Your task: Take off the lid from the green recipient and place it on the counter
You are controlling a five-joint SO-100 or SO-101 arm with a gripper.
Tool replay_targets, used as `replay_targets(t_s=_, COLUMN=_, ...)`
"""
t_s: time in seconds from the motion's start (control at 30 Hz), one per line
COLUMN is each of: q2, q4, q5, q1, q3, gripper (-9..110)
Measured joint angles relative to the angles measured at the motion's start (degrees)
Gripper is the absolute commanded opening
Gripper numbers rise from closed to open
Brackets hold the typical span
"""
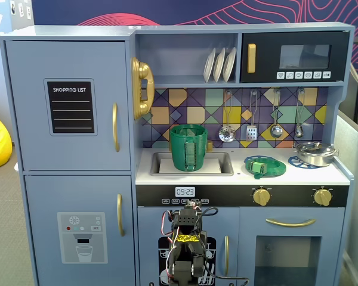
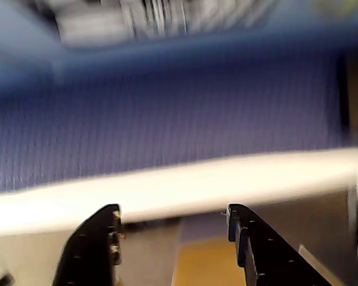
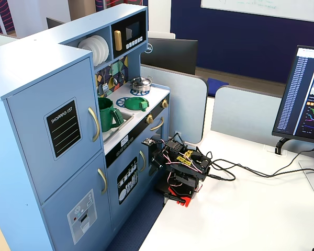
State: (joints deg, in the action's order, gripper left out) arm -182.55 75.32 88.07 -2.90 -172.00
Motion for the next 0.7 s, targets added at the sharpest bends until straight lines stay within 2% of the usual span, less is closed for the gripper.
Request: replay_targets(t_s=0.7, q2=-0.2, q4=1.9, q5=-1.0, q1=0.2, q3=0.0, gripper=11)
